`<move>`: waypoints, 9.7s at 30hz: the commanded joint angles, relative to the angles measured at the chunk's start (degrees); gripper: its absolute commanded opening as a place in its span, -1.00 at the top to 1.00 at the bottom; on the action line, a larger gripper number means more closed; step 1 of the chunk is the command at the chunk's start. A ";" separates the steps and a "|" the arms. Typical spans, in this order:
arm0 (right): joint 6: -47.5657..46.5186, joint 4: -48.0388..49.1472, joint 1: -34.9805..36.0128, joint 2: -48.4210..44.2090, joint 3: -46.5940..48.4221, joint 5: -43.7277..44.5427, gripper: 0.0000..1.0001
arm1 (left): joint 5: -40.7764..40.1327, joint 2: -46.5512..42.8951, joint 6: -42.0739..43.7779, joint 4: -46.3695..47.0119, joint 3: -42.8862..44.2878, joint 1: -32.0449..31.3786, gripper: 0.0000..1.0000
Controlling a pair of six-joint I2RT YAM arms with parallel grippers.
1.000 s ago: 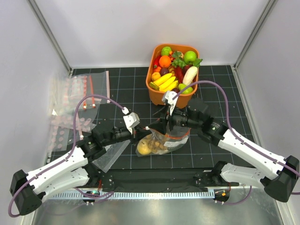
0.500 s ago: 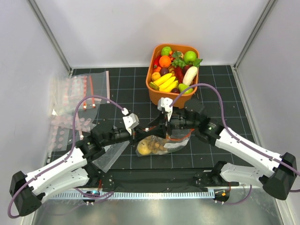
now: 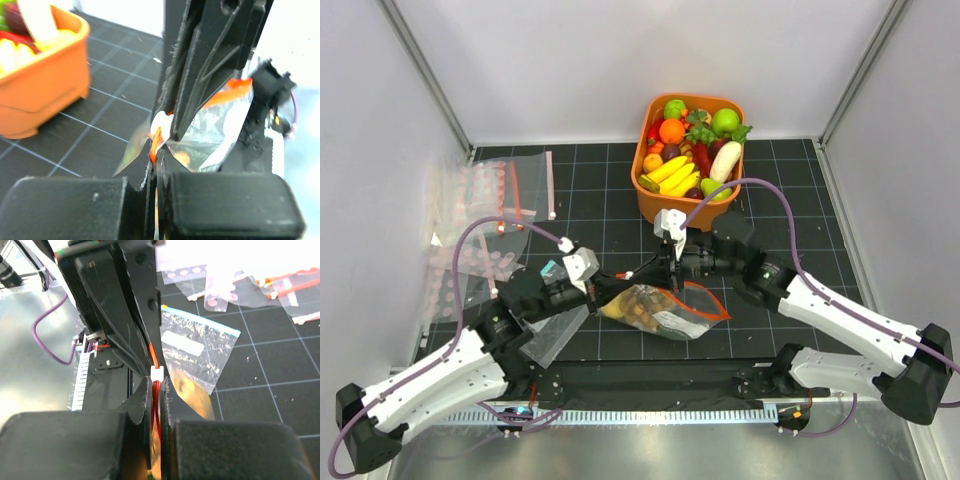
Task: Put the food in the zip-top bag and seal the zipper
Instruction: Zip the zipper food storage bag at the center of the board.
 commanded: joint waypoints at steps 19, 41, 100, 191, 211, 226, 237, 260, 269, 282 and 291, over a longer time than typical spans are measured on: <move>1.74 -1.44 -0.61 2.00 2.63 11.42 0.98 | -52.80 -23.60 -7.93 -1.72 -8.35 0.48 0.99; 4.03 6.73 -1.05 -4.76 -2.81 12.49 -0.36 | -16.33 -14.55 -0.36 8.92 -6.95 0.56 1.00; 1.03 3.83 0.79 -2.39 -0.09 -5.72 0.98 | 6.28 -7.52 -3.44 14.64 -3.79 0.39 0.99; 0.33 1.90 0.88 -1.51 0.52 -3.52 0.98 | -14.01 -22.36 -2.65 15.26 -11.87 0.04 0.99; -2.13 -10.93 1.06 1.04 6.85 2.53 0.98 | -43.54 -32.04 -3.87 -0.29 -11.08 0.12 1.00; 0.33 -30.69 1.15 8.42 18.00 15.54 0.98 | -54.36 -37.14 -1.94 -4.78 -10.11 -0.49 0.99; 3.93 -42.13 1.23 4.47 20.74 32.16 0.98 | -54.98 -37.14 -1.94 -5.40 -9.59 -0.93 0.99; 6.13 -50.12 2.20 2.53 19.95 31.54 0.98 | -55.77 -39.69 -1.41 -6.02 -9.32 -2.07 0.99; 5.78 -53.82 2.29 0.60 20.48 34.88 0.98 | -55.15 -39.51 -1.33 -5.93 -9.32 -2.16 1.00; 7.63 -42.32 2.29 -1.69 17.93 41.29 0.98 | -52.43 -35.21 -0.10 -0.23 -10.82 -2.16 0.99; 10.08 -27.73 -0.69 2.01 14.24 50.96 0.98 | -56.65 -17.12 2.19 11.02 -8.28 -2.08 0.99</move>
